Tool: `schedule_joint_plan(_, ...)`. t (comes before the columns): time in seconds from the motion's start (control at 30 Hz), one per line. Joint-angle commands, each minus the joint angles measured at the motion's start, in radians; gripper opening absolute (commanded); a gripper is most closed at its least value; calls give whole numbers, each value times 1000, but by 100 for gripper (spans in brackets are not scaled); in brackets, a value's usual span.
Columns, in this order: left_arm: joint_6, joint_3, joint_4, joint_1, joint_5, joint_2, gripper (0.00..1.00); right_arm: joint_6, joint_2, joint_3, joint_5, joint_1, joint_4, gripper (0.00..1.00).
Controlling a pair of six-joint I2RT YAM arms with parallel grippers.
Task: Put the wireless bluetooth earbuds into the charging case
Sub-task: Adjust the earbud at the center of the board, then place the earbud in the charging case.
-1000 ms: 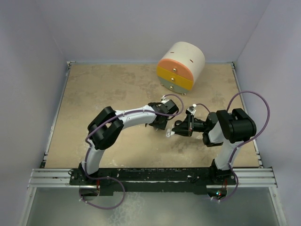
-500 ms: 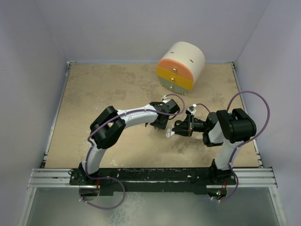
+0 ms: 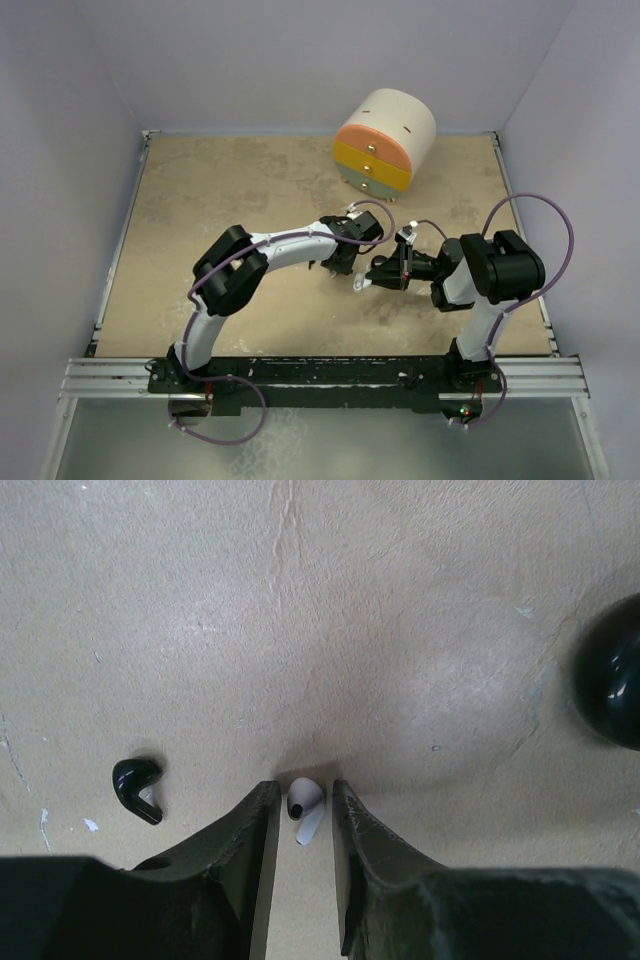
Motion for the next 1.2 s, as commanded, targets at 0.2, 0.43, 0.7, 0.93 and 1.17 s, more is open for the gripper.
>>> schedule_joint_plan(0.2, 15, 12, -18, -6, 9, 21, 20, -22, -23, -8, -23, -5, 774, 0)
schedule_joint_plan(0.43, 17, 2, 10, -5, -16, 0, 0, -22, -18, -7, -22, -6, 774, 0)
schedule_joint_plan(0.7, 17, -157, 300, 9, -121, -247, 0, 4, -3, 11, -11, -5, 781, 0)
schedule_joint_plan(0.93, 21, -503, 844, 21, -119, -553, 0, 17, 30, 65, -2, -3, 775, 0)
schedule_joint_plan(1.17, 38, -682, 1181, 27, -5, -628, 0, 34, 90, 155, 4, 32, 775, 0)
